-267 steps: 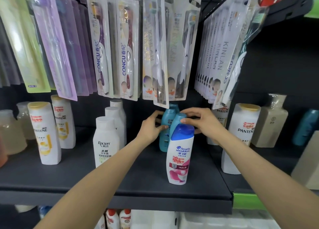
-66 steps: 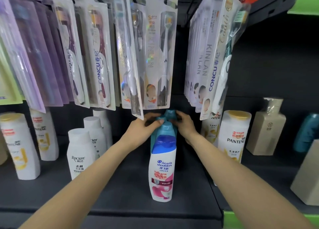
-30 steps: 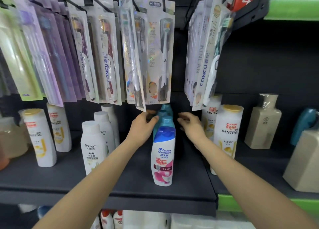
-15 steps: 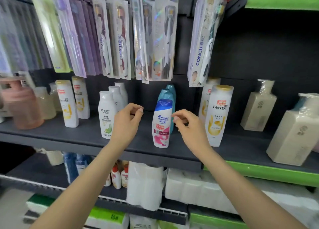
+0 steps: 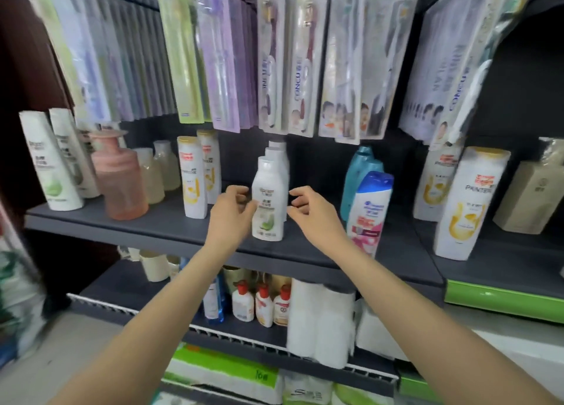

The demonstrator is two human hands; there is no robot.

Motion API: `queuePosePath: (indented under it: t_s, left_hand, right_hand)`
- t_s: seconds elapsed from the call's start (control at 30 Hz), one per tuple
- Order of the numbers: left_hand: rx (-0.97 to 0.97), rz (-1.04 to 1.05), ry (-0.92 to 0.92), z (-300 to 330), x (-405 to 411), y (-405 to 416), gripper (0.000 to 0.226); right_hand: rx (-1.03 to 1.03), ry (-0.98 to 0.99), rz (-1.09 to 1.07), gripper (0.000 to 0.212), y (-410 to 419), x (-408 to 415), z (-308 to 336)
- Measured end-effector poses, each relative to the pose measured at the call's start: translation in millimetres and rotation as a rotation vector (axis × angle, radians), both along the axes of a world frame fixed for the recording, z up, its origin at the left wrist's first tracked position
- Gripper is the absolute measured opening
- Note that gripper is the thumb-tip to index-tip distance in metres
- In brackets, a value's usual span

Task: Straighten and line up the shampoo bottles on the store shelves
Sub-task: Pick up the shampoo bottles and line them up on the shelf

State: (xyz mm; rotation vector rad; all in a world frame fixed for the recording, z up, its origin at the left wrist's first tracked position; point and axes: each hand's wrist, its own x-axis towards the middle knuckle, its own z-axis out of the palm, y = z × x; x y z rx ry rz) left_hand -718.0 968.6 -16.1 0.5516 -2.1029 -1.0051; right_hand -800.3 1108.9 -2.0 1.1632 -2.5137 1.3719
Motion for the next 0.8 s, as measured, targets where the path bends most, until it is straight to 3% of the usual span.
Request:
queuePosePath:
  t_s: [0.13, 0.3, 0.57, 0.67, 0.8]
  left_hand:
    - [-0.063, -0.164, -0.068, -1.1, -8.9, -34.3, 0.049]
    - [-0.095, -0.363, -0.051, -0.4, -14.3, -55.4, 0.035]
    - [-0.042, -0.478, -0.062, -8.5, -19.0, -67.7, 0.039]
    - [0.001, -0.517, -0.094, -13.2, -13.8, -65.9, 0.032]
    - [0.016, -0.563, -0.128, -14.3, -2.6, -68.0, 0.036]
  right_hand:
    - [-0.065, -0.065, -0.068, 0.044, -38.7, -1.2, -2.6]
    - [-0.162, -0.18, -0.116, 0.036, -59.9, -1.6, -2.7]
    - [-0.319, -0.335, -0.125, 0.017, -64.2, -6.9, -4.6]
    - [-0.46, -0.513, -0.085, 0.022, -58.8, -2.2, 2.3]
    - [-0.526, -0.586, -0.044, 0.027, -49.6, 1.9, 12.6]
